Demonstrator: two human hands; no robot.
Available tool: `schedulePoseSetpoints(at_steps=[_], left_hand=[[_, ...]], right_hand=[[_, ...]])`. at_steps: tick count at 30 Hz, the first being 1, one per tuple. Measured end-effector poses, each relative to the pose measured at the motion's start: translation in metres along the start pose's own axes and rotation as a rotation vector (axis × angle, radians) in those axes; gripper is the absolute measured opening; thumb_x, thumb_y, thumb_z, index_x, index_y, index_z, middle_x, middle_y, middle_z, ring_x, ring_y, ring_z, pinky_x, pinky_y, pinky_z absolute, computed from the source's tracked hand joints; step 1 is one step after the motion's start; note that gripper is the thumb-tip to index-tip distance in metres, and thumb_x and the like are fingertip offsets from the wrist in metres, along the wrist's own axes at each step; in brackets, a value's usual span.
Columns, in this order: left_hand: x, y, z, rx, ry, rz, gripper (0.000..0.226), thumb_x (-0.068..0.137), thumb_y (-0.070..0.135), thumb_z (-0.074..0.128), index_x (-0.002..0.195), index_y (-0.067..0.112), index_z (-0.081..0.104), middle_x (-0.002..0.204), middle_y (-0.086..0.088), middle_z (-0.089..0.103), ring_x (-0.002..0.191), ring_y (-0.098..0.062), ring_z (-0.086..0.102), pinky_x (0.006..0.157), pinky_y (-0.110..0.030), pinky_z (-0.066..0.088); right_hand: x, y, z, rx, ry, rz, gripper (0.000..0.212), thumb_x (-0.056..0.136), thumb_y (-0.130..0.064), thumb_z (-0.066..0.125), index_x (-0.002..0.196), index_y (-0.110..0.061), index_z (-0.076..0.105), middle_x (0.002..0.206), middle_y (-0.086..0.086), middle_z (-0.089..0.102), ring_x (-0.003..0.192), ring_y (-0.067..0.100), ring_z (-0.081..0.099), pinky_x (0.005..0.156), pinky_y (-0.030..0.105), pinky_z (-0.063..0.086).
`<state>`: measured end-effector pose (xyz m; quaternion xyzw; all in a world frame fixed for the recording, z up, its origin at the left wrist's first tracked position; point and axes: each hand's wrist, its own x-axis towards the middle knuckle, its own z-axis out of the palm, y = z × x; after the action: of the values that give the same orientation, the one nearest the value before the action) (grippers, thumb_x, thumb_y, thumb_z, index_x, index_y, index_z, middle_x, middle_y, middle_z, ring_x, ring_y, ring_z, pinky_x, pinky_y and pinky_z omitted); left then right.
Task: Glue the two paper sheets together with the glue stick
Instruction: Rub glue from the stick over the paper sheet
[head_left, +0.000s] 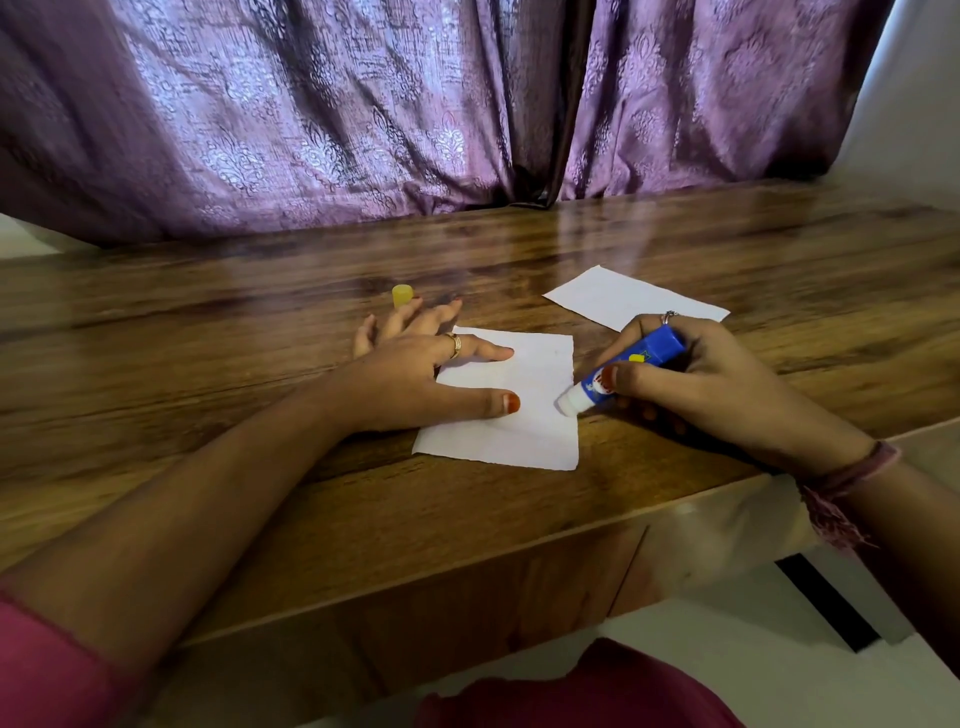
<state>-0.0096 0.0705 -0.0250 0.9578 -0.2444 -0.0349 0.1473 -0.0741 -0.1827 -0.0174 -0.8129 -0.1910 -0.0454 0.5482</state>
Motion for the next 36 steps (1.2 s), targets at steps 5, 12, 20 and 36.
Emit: schedulePoseSetpoints(at_steps=[5, 12, 20, 36], left_hand=[[0.0002, -0.0004, 0.0004, 0.018, 0.011, 0.002, 0.062, 0.057, 0.09, 0.038, 0.117, 0.074, 0.034, 0.159, 0.014, -0.003, 0.143, -0.014, -0.016, 0.107, -0.052, -0.015], [0.0001, -0.0013, 0.0008, 0.011, 0.008, 0.005, 0.063, 0.057, 0.089, 0.038, 0.118, 0.073, 0.033, 0.159, 0.013, -0.004, 0.143, -0.015, -0.016, 0.107, -0.051, -0.015], [0.001, -0.0014, 0.0013, 0.013, 0.007, 0.002, 0.063, 0.056, 0.091, 0.036, 0.116, 0.075, 0.032, 0.159, 0.013, -0.002, 0.143, -0.015, -0.017, 0.107, -0.052, -0.016], [-0.0003, 0.0003, -0.0001, -0.003, 0.006, -0.003, 0.064, 0.054, 0.09, 0.038, 0.116, 0.074, 0.035, 0.159, 0.015, -0.002, 0.143, -0.014, -0.015, 0.108, -0.051, -0.015]], right_hand=[[-0.0049, -0.0035, 0.0002, -0.041, -0.114, -0.069, 0.003, 0.076, -0.013, 0.067, 0.076, -0.012, 0.069, 0.065, 0.003, 0.065, 0.055, 0.005, 0.053, 0.054, 0.018, 0.043], [-0.0063, -0.0037, -0.0006, -0.034, -0.165, -0.088, 0.004, 0.075, -0.014, 0.068, 0.077, -0.016, 0.07, 0.071, -0.002, 0.069, 0.062, 0.005, 0.059, 0.061, 0.017, 0.046], [-0.0069, -0.0039, -0.0005, -0.015, -0.159, -0.093, 0.005, 0.074, -0.014, 0.067, 0.076, -0.017, 0.069, 0.068, -0.001, 0.068, 0.061, 0.006, 0.058, 0.059, 0.018, 0.046], [-0.01, -0.0062, 0.0003, -0.003, -0.193, -0.098, 0.007, 0.075, -0.012, 0.065, 0.081, -0.012, 0.069, 0.073, -0.001, 0.069, 0.064, 0.003, 0.06, 0.062, 0.015, 0.046]])
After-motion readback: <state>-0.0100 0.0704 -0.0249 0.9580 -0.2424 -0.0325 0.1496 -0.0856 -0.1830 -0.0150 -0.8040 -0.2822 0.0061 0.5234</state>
